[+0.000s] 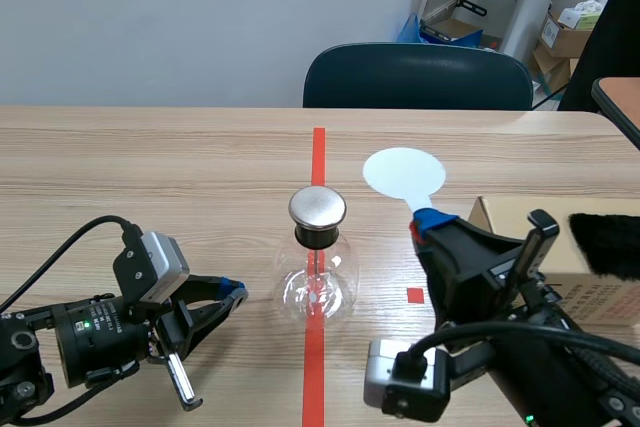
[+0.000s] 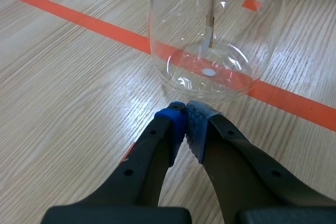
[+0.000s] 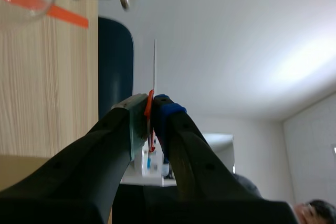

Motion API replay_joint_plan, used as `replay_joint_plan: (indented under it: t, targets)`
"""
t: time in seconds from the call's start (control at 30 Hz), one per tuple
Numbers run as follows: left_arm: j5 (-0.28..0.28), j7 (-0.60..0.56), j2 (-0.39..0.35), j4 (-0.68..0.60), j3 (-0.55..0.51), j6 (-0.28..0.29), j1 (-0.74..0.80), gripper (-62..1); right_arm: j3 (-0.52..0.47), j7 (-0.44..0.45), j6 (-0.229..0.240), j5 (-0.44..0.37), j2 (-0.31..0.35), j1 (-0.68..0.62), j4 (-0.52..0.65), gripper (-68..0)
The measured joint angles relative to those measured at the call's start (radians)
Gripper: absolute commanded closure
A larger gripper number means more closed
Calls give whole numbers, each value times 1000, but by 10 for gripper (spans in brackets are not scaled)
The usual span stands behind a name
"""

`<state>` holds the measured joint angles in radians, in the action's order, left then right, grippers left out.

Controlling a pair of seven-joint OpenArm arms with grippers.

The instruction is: Do the electroscope experiment

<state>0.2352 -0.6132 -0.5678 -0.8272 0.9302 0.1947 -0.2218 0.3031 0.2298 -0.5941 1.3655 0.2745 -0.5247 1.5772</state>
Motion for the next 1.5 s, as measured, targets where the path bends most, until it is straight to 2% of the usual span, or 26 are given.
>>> replay_joint_plan:
  t: [0.3,0.47,0.57,0.67,1.0,1.2,1.37,1.5]
  targets:
    - [0,0,0,0,0,0,0,-31,0,-313,0,-3,0,0,0,-6]
    - [0,0,0,0,0,0,0,-31,0,-403,0,-4,0,0,0,-6]
    - [0,0,0,0,0,0,0,-31,0,-407,0,-4,0,0,0,-6]
    - [0,0,0,0,0,0,0,-31,0,-365,0,-4,0,0,0,-6]
    - [0,0,0,0,0,0,0,-31,0,-28,0,-1,0,0,0,-6]
    - [0,0,0,0,0,0,0,-31,0,137,0,0,0,0,0,-6]
    - [0,0,0,0,0,0,0,-31,0,240,0,0,0,0,0,-6]
    - [0,0,0,0,0,0,0,-31,0,288,0,0,0,0,0,-6]
